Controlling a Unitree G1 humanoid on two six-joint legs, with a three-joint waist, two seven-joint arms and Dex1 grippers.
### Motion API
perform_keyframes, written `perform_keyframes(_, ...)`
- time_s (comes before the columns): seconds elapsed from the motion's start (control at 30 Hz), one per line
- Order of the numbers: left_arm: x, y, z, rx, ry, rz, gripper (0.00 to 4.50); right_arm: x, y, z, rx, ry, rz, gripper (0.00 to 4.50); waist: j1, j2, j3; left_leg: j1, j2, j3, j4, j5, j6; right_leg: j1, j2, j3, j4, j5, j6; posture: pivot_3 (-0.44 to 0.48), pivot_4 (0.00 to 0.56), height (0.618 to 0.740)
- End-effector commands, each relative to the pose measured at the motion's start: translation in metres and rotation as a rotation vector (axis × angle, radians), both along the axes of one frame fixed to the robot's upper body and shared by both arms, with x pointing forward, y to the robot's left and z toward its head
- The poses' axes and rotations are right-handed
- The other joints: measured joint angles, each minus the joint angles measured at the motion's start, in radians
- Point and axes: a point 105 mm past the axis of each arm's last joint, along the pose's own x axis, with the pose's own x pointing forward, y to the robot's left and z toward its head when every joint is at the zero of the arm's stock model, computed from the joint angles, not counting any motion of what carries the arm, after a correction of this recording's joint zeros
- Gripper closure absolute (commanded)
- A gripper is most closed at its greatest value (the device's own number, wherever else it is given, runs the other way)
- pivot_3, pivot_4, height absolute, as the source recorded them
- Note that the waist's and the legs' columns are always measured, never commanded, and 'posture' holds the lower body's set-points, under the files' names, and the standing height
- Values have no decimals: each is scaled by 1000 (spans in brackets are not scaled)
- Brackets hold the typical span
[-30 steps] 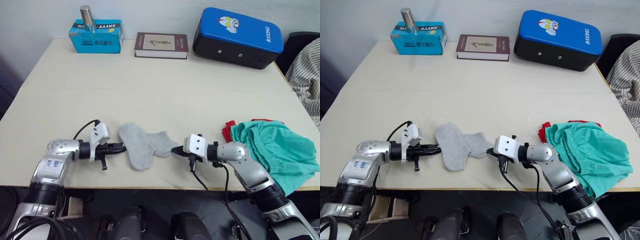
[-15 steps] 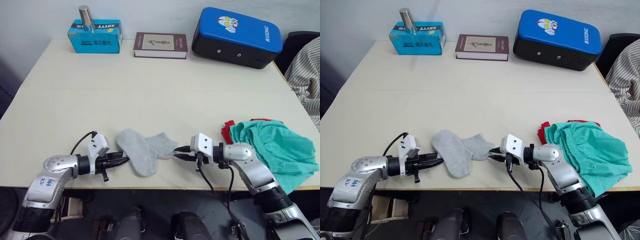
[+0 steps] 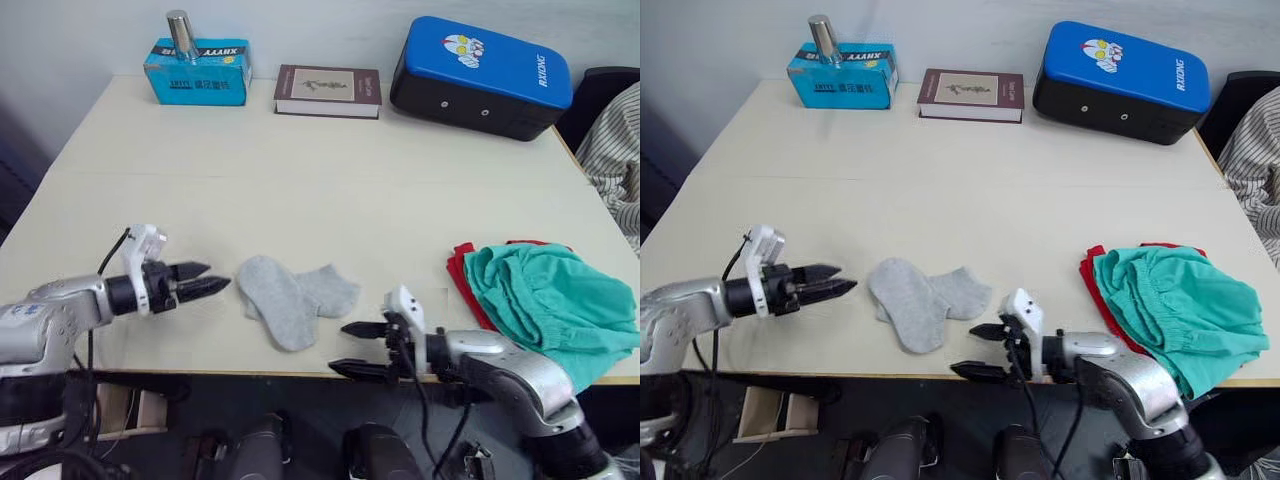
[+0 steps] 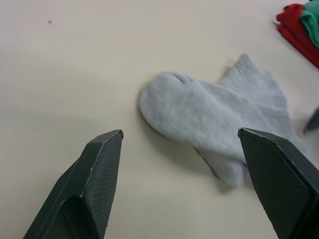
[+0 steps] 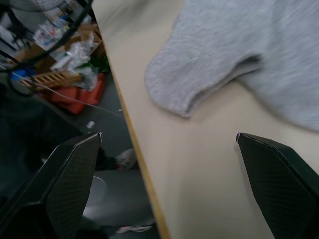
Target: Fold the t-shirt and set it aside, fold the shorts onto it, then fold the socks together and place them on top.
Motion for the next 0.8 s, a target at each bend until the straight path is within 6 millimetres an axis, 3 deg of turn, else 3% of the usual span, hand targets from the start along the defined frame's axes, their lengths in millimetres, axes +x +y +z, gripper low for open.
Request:
perform_keyframes(0.03,13,-4,-6,52,-3,-4,625,5,8,-2,-19,68,-22,29,-4,-1,0,0,0,1,0,0,0,0,0,0,0,0,0,0,150,740)
perform_keyframes(0.33,39,-25,-16,68,16,-94,625,16,35,-2,-31,165,-59,29,-2,-2,-1,1,1,2,-3,2,-3,-3,1,0,3,0,0,0,150,740)
perform_keyframes(0.37,41,-28,-16,65,19,-104,625,19,36,-3,-40,161,-70,197,-2,-2,-1,1,1,2,-3,3,-3,-3,1,0,3,0,0,0,150,740)
perform_keyframes(0.43,42,-32,-15,59,24,-121,625,23,36,-4,-59,147,-86,591,-2,-2,-1,1,1,2,-3,3,-3,-3,1,0,3,0,0,0,150,740)
perform_keyframes(0.53,45,-32,-14,64,19,-112,1223,23,35,-5,-71,143,-72,1634,-2,-3,-1,1,1,2,-4,3,-3,-3,1,0,3,0,0,0,150,740)
perform_keyframes(0.8,29,-33,-17,44,78,-179,3779,25,36,-5,-58,144,-71,4424,-8,-3,-2,1,1,3,-5,2,-3,-4,1,0,3,0,0,0,150,740)
